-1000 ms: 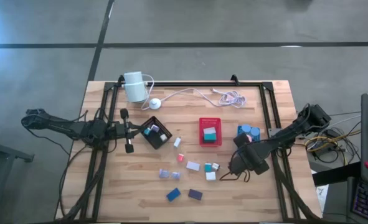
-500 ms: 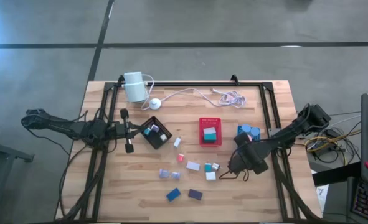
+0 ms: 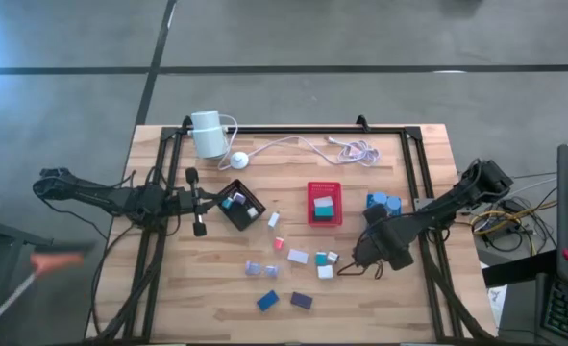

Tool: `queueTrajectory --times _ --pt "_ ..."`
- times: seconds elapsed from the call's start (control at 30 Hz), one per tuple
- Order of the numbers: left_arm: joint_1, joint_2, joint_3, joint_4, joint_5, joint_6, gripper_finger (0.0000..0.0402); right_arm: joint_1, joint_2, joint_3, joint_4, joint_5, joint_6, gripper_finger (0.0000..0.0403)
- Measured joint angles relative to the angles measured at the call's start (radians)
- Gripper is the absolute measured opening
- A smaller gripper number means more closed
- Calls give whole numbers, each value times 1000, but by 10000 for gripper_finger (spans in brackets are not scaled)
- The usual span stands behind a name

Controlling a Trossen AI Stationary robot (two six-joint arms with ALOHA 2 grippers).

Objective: Pick & Place Office items
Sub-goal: Put the black hourglass into the blue bin

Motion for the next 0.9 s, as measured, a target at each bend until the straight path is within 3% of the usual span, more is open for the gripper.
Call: queueTrajectory --times 0.33,0.5,0.9 --pt "0 0 0 0 0 -2 10 0 -124 41 -22 -2 113 195" --pt "0 0 0 0 0 -2 10 1 -215 31 -24 1 235 175" --pt "0 0 0 0 0 -2 10 7 -353 14 -14 1 422 47"
